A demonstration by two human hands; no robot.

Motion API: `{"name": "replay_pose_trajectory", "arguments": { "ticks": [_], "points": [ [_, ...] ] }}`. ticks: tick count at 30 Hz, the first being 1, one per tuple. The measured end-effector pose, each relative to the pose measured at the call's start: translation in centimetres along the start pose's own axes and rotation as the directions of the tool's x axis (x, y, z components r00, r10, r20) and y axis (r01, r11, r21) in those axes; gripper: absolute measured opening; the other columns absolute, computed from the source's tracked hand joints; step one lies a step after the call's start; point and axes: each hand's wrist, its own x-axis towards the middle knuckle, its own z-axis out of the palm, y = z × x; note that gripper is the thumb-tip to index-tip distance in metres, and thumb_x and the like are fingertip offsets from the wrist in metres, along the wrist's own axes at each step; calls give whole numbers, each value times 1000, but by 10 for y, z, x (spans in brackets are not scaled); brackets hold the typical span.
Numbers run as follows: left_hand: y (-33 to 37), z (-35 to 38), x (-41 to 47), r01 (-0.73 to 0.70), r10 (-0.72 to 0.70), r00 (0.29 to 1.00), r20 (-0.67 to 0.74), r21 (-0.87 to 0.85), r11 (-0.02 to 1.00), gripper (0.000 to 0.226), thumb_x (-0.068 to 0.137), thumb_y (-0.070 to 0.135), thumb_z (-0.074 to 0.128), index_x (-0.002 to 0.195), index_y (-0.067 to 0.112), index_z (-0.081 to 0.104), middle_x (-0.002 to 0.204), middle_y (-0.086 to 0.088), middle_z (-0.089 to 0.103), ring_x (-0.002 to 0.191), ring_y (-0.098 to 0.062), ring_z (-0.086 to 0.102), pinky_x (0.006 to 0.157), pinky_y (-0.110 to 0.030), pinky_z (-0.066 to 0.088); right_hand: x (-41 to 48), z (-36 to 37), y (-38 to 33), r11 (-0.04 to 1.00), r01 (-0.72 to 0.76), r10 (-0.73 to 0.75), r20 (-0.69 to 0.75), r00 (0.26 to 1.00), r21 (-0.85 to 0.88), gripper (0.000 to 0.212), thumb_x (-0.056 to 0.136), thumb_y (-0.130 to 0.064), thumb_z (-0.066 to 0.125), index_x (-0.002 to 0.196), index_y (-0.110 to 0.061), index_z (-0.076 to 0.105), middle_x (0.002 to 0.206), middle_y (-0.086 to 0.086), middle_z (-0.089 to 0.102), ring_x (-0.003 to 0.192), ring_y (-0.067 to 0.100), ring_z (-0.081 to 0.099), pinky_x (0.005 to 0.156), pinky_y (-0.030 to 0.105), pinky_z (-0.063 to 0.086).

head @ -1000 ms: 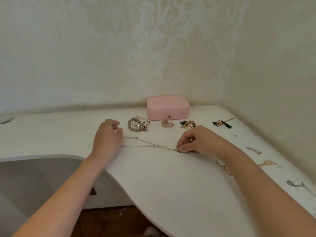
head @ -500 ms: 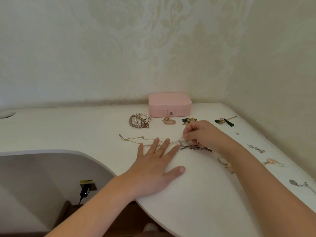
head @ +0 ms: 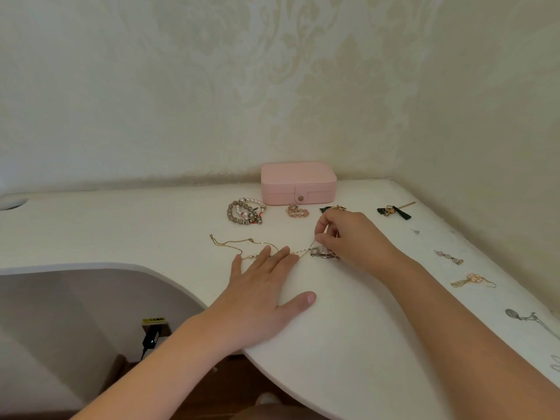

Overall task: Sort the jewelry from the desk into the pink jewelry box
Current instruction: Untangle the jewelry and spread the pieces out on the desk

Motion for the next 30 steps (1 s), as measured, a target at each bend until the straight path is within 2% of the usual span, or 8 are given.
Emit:
{"name": "replay_pose_trajectory", "arguments": {
  "ticks": [3,7,13,18,20,23,26,30],
  "points": [
    [-3,-2,-4,-1,1,1000,10,-19,1000,64,89,67,24,146,43,7,158,14,-6,144,-10,-14,115,-49,-11,-1,-5,3,999,-18,16,61,998,33,9,83,-13,62,88,-21,61,73,-8,57,58,1,48,55,16,37],
    [-11,-3,-9,-16,16,1000,-2,-70,997,56,86,69,29,138,52,17,158,10,-2,145,-12,-12,115,-50,-10,-4,-12,5,989,-82,53,224,973,121,16,74,-30,78,86,-25,67,71,-12,60,58,-1,51,58,14,38],
    [-21,-4,-17,-8,6,1000,-19,-142,990,42,84,69,36,117,45,28,158,8,2,145,-9,-9,116,-45,-10,-9,-11,-6,994,-40,12,267,964,99,4,78,-15,73,76,-18,70,58,-13,60,48,-6,49,47,4,35],
    [-21,-6,-19,-4,1,1000,-26,-124,992,35,84,68,37,91,34,30,155,9,12,145,-10,-6,116,-44,-7,-7,-4,-11,987,-63,30,215,976,151,6,89,-18,60,83,-18,61,80,-3,65,66,6,53,63,20,42],
    [-20,-6,-19,6,-8,1000,-17,-108,994,38,83,69,36,80,32,26,157,6,9,145,-11,-7,117,-46,-5,-6,-2,-11,985,-82,53,184,981,153,11,92,-21,55,82,-21,55,80,-5,63,69,10,53,65,25,41],
    [-20,-7,-19,21,-21,1000,2,-113,993,42,83,69,37,77,29,26,159,5,4,145,-11,-9,117,-47,-5,-5,2,-11,975,-95,66,148,987,201,14,93,-20,52,80,-22,52,82,-3,66,71,13,55,69,30,43],
    [-19,-9,-19,28,-27,1000,7,-110,994,45,82,70,37,76,26,29,159,6,6,146,-13,-9,117,-49,-3,-1,4,-13,912,-144,103,126,987,385,15,91,-14,55,77,-17,52,83,1,66,77,23,57,64,26,39],
    [-22,-10,-17,32,-32,999,7,-131,991,47,82,68,40,74,23,30,158,9,8,146,-14,-8,116,-51,-2,2,-1,-11,734,-209,163,131,978,646,14,90,-4,55,78,-9,53,83,7,62,76,17,55,75,27,45]
  ]
}}
